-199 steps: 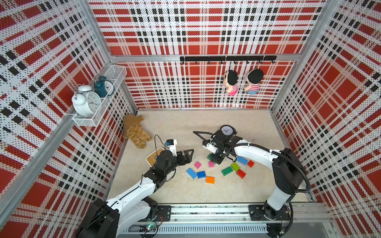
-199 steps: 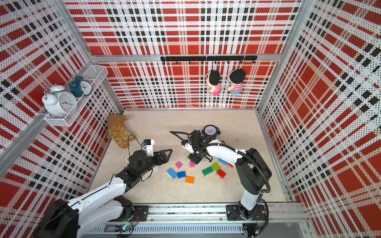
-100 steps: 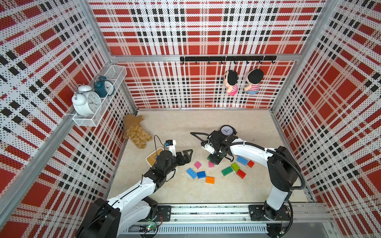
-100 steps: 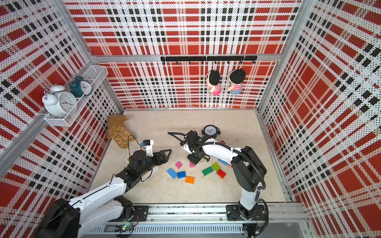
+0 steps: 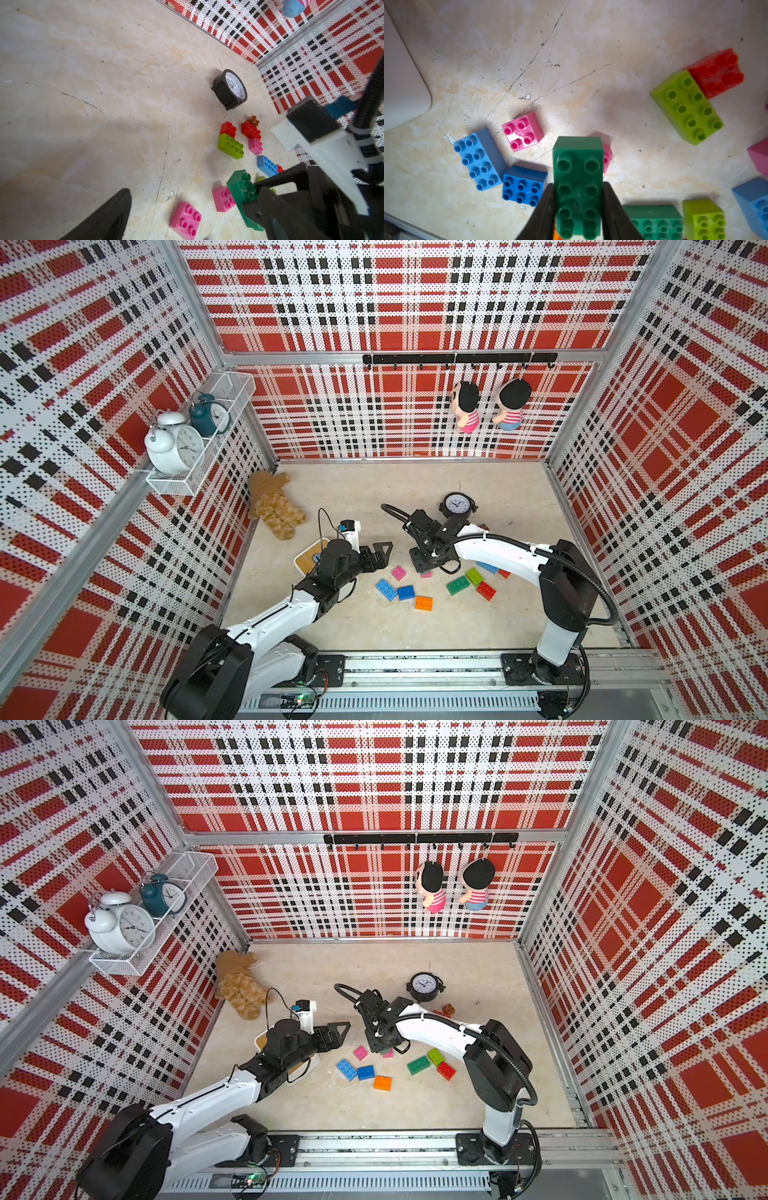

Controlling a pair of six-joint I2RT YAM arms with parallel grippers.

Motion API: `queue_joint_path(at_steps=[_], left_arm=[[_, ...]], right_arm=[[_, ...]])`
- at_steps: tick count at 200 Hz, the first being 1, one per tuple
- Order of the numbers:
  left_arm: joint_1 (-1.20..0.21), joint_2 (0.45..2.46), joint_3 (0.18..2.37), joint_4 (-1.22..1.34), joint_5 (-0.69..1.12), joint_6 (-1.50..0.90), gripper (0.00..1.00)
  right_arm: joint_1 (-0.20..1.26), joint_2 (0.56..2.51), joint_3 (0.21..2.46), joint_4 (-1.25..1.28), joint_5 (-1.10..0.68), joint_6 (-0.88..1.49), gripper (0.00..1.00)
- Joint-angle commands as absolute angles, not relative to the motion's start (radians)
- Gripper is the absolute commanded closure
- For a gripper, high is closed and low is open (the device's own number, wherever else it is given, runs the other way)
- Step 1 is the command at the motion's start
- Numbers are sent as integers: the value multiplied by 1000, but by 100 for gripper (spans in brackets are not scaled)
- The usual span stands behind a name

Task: Assemble a heart with building blocks
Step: Assemble the building block at the center of the board.

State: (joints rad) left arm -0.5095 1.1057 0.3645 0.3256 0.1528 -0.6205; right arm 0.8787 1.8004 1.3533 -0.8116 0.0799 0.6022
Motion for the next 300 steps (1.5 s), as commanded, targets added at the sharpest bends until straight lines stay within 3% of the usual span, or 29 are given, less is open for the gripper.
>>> queue_joint_path(at_steps=[1,210,300], left_arm=[[-568,1097,338,384,177,-602,2],[-572,1155,333,428,179,-597,2],[-552,1121,324,421,168,-593,2]], right_arm=[[881,1816,1355,-812,114,762,88],[854,1866,1241,-768,57,865,91],[818,1906,1222,-849,58,513,100]])
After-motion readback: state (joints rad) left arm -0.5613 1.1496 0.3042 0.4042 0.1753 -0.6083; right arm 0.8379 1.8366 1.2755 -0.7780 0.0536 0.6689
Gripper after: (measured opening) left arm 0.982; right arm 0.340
